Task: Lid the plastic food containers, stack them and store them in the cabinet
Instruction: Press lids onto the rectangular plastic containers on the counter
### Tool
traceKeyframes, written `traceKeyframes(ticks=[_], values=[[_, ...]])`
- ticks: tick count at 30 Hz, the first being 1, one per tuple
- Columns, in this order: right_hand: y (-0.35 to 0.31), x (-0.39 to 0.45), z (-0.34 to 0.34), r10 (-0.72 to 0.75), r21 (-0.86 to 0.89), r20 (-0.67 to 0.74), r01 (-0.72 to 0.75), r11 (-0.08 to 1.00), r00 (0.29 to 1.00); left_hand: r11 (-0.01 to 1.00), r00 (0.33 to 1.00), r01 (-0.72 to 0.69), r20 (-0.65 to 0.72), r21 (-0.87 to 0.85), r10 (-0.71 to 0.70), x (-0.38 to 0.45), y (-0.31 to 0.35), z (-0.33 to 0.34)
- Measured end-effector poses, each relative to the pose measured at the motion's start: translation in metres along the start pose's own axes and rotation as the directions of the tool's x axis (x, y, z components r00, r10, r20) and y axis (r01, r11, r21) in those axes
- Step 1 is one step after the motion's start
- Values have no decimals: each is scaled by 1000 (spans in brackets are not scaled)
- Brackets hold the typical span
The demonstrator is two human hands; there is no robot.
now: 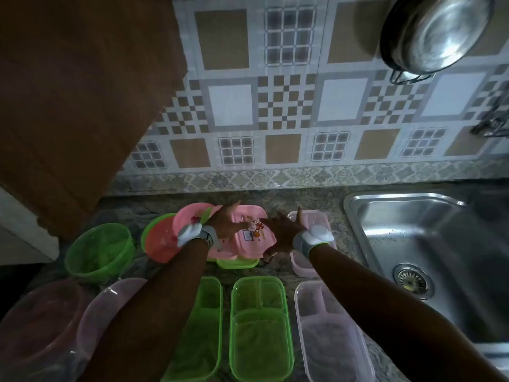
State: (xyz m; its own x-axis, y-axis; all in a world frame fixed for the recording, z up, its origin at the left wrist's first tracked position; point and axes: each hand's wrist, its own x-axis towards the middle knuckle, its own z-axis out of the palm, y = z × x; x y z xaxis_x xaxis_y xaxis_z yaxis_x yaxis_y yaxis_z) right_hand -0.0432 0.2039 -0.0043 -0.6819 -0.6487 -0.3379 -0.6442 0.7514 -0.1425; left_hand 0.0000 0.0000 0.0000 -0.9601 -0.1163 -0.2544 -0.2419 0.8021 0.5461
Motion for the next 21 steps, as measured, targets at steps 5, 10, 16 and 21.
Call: traceKeyframes(ticks=[5, 10, 16, 21], values=[[2, 8, 3, -8, -53, 29, 9, 999, 1000, 1000, 1000, 20, 24, 19, -20, 8, -9, 1], [11, 19, 11, 44, -230, 39, -34, 973, 998, 998, 999, 37, 21, 44, -38, 19, -20, 5], [11, 33, 23, 19, -226, 48, -7, 974, 999, 995, 997, 32, 72, 93, -38, 26, -34, 10], [12, 41, 27, -34, -197, 23, 38, 980, 999, 996, 999, -10, 38, 90, 7, 27, -37, 8]])
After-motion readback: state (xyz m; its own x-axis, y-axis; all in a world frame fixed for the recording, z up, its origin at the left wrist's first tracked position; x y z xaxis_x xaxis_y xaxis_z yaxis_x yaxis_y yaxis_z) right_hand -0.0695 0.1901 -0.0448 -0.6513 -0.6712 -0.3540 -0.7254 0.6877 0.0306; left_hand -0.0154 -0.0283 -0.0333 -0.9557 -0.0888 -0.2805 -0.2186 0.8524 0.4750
